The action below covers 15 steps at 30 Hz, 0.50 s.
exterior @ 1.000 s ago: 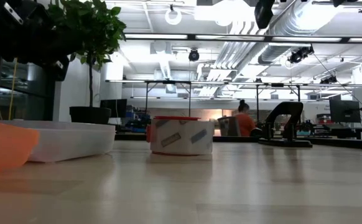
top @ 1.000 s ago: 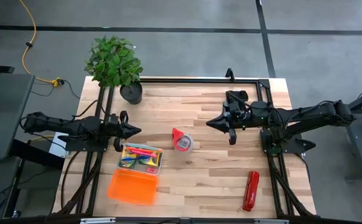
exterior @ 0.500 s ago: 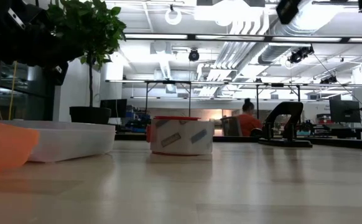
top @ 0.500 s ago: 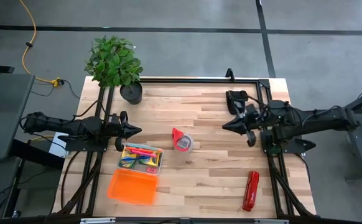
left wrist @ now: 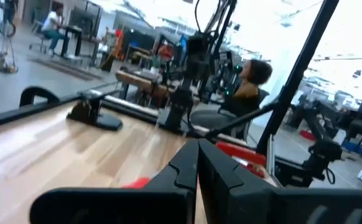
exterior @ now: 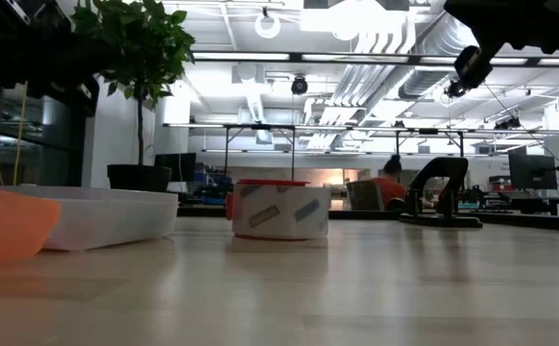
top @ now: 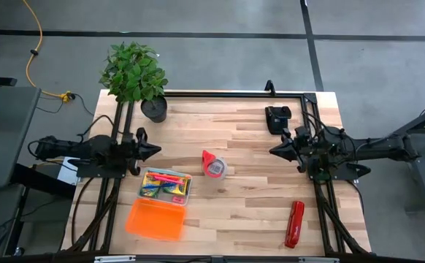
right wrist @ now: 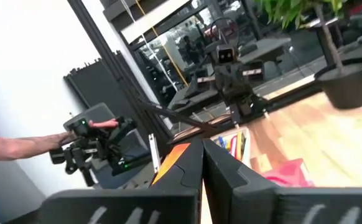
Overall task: Pack school essentials
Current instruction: Return to Home Position
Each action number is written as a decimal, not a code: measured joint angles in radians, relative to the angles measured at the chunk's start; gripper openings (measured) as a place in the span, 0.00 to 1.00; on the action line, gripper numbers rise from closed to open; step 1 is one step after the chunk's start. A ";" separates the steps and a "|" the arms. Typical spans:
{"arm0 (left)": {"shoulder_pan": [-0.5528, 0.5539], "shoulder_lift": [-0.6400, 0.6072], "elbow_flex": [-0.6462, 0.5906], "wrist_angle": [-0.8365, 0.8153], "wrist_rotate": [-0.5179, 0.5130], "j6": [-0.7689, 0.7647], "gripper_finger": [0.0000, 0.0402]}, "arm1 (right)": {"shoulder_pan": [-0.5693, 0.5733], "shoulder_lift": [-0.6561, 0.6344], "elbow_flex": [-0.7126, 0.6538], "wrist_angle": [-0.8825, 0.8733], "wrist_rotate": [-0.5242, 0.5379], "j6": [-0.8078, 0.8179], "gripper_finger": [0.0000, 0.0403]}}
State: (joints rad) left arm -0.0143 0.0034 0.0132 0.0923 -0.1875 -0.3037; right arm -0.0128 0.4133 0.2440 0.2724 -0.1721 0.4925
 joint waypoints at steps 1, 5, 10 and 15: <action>0.000 -0.001 0.002 0.005 -0.001 0.000 0.00 | 0.000 -0.004 0.000 0.000 0.005 -0.005 0.00; -0.002 -0.001 0.003 -0.019 0.000 0.001 0.00 | 0.000 -0.009 0.000 0.002 0.007 -0.060 0.00; -0.006 0.000 0.001 -0.059 0.039 0.001 0.00 | 0.000 -0.009 0.000 -0.002 0.039 -0.108 0.00; -0.008 0.000 0.001 -0.066 0.078 0.001 0.00 | 0.000 -0.009 -0.066 0.112 0.065 -0.071 0.00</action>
State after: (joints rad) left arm -0.0227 0.0032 0.0139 0.0262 -0.1092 -0.3031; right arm -0.0132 0.4038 0.1783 0.3844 -0.1070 0.4215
